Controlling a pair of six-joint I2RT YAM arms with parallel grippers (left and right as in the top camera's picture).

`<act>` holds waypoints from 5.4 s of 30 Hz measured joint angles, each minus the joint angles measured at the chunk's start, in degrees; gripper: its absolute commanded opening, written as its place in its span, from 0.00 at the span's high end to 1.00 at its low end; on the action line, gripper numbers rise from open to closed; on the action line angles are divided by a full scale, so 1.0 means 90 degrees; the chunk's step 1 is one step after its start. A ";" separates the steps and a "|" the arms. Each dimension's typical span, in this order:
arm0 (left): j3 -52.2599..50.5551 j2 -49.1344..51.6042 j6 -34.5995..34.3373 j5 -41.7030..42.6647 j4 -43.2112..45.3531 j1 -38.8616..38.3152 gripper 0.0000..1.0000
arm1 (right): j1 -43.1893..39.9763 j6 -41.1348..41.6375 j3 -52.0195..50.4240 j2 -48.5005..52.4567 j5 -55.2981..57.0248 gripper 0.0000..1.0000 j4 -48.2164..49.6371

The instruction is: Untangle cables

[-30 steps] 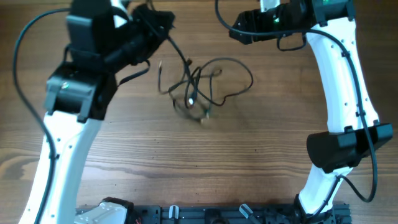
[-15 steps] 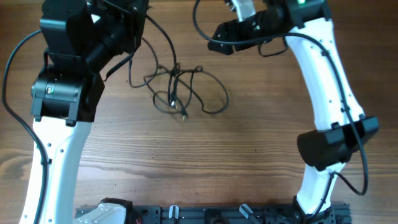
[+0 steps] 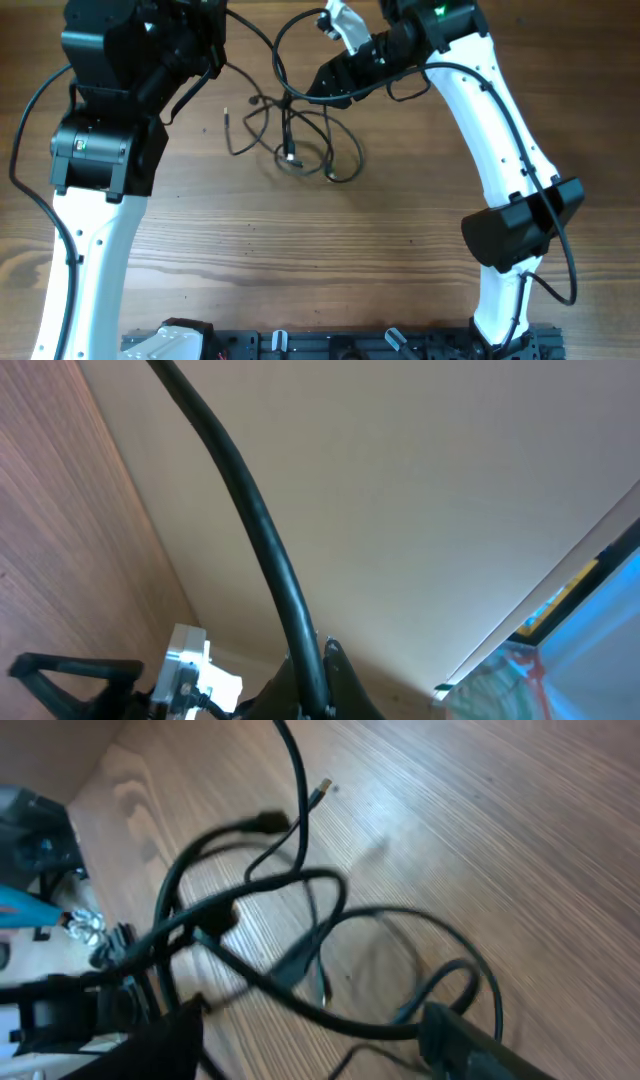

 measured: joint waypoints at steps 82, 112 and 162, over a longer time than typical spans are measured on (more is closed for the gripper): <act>0.0000 0.0134 -0.1294 0.3563 0.0250 0.1158 0.96 | 0.0838 0.2662 -0.1950 0.1326 -0.1681 0.53 0.6365; -0.0002 0.0134 0.1591 0.0641 -0.3145 0.1542 0.96 | 0.0083 0.2698 -0.1974 -0.0095 -0.0719 0.96 0.1870; -0.0002 0.0134 0.2351 0.0165 -0.3410 0.1540 0.96 | -0.0323 0.1180 0.1632 -0.0066 -0.0294 0.96 0.1253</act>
